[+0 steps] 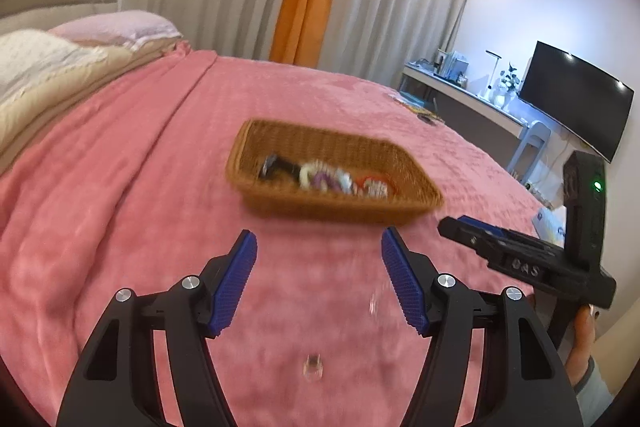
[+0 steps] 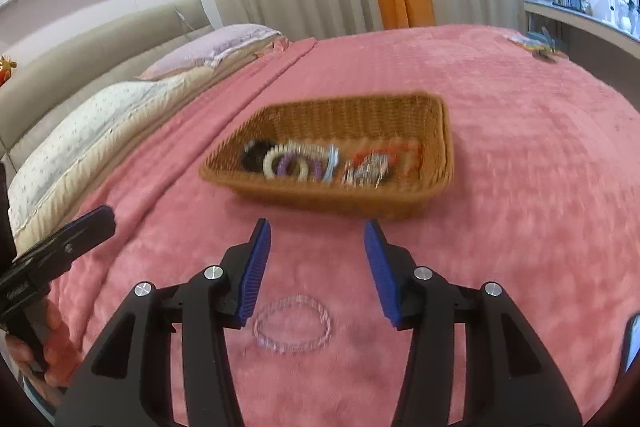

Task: Organize jewelry
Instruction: 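Grasp the small silver ring with the left tool while the right tool grasps the clear bead bracelet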

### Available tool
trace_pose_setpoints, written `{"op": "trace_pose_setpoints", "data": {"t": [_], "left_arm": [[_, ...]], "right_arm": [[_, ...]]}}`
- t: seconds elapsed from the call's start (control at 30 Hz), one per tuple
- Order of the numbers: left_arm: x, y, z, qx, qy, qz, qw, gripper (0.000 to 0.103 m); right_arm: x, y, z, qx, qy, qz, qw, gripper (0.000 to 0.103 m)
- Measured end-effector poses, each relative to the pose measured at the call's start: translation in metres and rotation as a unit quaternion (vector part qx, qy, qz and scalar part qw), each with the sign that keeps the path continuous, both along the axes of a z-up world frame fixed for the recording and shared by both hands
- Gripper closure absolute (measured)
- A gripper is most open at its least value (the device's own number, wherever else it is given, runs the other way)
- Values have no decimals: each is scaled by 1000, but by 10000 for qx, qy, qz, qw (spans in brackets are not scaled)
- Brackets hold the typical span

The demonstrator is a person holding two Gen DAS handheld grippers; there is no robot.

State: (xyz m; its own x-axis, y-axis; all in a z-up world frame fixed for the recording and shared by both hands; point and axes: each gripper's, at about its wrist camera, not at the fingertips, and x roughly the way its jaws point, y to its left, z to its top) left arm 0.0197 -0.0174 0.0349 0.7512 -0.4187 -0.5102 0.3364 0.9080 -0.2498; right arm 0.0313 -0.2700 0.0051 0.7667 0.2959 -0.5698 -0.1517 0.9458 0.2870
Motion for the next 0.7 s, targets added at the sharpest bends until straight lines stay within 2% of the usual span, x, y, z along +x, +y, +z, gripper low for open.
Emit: {"op": "trace_pose_setpoints", "data": {"t": [0.2,0.37,0.5,0.67,0.7], "left_arm": [[-15,11,-40,-29,370,-85,9993,40],[-11,11,-61,-72,688,-268,9972,40],[-5,0,-76,244,1037,-367,9936,43],[-11,-15,-80,675,942,-457,9922,58],[-12,-19,-81,807,923,-479,9913,58]], "right_arm": [[-1,11,-31,-124,387,-49,9992,58],[-3,19,-41,-267,472,-83,9985,58],[-2,22,-56,-342,699,-95,9969,58],[-2,31,-58,-622,677,-72,9957,58],[-2,34,-59,-713,690,-77,9950,58]]}}
